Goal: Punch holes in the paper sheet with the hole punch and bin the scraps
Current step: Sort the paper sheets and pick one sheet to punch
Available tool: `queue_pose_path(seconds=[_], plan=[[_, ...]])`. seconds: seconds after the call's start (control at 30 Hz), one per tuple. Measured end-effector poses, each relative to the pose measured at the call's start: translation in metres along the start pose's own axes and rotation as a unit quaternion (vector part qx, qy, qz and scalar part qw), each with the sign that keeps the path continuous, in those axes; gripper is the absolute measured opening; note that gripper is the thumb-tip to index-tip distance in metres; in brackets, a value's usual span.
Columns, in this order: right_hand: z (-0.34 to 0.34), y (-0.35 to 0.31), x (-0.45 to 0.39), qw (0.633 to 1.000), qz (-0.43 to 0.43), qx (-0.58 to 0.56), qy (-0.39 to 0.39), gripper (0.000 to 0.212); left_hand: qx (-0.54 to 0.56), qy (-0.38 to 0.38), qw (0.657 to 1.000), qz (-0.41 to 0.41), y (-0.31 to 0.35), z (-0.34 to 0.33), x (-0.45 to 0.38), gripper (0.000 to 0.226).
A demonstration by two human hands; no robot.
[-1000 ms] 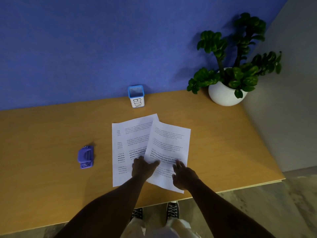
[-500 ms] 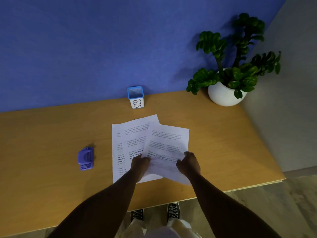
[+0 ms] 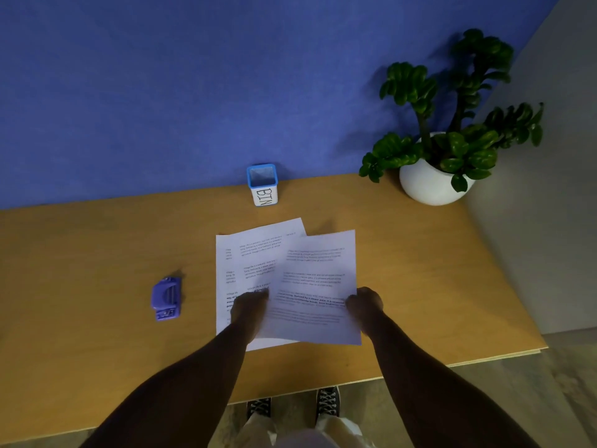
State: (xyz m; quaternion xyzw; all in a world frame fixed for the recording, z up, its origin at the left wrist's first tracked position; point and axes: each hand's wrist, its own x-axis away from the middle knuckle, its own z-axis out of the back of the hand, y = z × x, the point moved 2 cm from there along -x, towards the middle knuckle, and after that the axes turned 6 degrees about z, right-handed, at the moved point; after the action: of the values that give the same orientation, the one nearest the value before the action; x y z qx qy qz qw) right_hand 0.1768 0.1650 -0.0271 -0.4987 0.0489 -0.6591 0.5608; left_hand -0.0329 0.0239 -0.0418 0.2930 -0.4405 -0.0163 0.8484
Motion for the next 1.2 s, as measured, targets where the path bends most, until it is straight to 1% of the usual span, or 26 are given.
queue_pose_path(seconds=[0.07, 0.13, 0.17, 0.2, 0.27, 0.37, 0.43, 0.5, 0.6, 0.7, 0.8, 0.87, 0.93, 1.0, 1.07, 1.13, 1.2], plan=[[0.002, 0.0, 0.0, 1.0, 0.013, 0.018, 0.011, 0.03, 0.0, 0.064, 0.998, 0.023, -0.005, 0.004, -0.007, 0.021], [0.002, 0.001, -0.002, 0.999, 0.024, 0.038, 0.022, 0.031, 0.031, 0.109, 0.993, 0.036, -0.01, 0.005, -0.012, 0.022], [0.003, 0.001, -0.002, 0.998, 0.026, 0.045, 0.03, 0.03, 0.043, 0.134, 0.989, 0.038, -0.012, 0.005, -0.014, 0.031], [0.004, 0.001, -0.002, 0.998, 0.026, 0.051, 0.035, 0.03, 0.04, 0.16, 0.986, 0.04, -0.014, 0.003, -0.017, 0.045], [0.003, 0.002, -0.003, 0.997, 0.025, 0.057, 0.042, 0.031, -0.007, 0.199, 0.979, 0.045, -0.014, -0.001, -0.02, 0.072], [0.003, 0.004, -0.004, 0.998, 0.014, 0.045, 0.048, 0.033, -0.059, 0.208, 0.974, 0.065, -0.012, -0.009, -0.02, 0.097], [0.004, 0.007, -0.005, 0.998, 0.01, 0.036, 0.05, 0.033, -0.095, 0.209, 0.971, 0.071, -0.011, -0.013, -0.021, 0.104], [0.004, 0.01, -0.006, 0.998, 0.005, 0.032, 0.051, 0.032, -0.124, 0.213, 0.967, 0.069, -0.012, -0.015, -0.022, 0.105], [0.005, 0.014, -0.007, 0.999, -0.004, 0.019, 0.051, 0.031, -0.12, 0.217, 0.967, 0.067, -0.01, -0.017, -0.022, 0.103], [0.004, 0.017, -0.008, 0.999, -0.005, 0.008, 0.052, 0.029, -0.093, 0.209, 0.971, 0.067, -0.005, -0.018, -0.022, 0.101], [0.004, 0.017, -0.007, 0.998, -0.007, -0.014, 0.054, 0.029, -0.065, 0.185, 0.979, 0.054, -0.002, -0.016, -0.022, 0.098], [0.004, 0.016, -0.006, 0.998, -0.004, -0.026, 0.052, 0.027, -0.048, 0.159, 0.985, 0.037, -0.002, -0.014, -0.022, 0.091], [0.003, 0.015, -0.006, 0.998, -0.002, -0.037, 0.048, 0.026, -0.026, 0.119, 0.992, 0.019, -0.003, -0.011, -0.024, 0.075], [0.004, 0.013, -0.007, 0.998, 0.002, -0.048, 0.046, 0.024, -0.02, 0.072, 0.997, -0.008, -0.004, -0.008, -0.024, 0.049], [0.004, 0.011, -0.007, 0.998, 0.006, -0.052, 0.041, 0.023, -0.018, 0.062, 0.998, -0.025, -0.006, -0.005, -0.023, 0.027], [0.004, 0.008, -0.008, 0.997, 0.006, -0.068, 0.04, 0.025, -0.022, 0.078, 0.996, -0.041, -0.007, -0.002, -0.023, 0.017], [0.003, 0.005, -0.009, 0.996, 0.008, -0.077, 0.039, 0.027, -0.019, 0.079, 0.994, -0.068, -0.009, 0.001, -0.023, 0.017]])
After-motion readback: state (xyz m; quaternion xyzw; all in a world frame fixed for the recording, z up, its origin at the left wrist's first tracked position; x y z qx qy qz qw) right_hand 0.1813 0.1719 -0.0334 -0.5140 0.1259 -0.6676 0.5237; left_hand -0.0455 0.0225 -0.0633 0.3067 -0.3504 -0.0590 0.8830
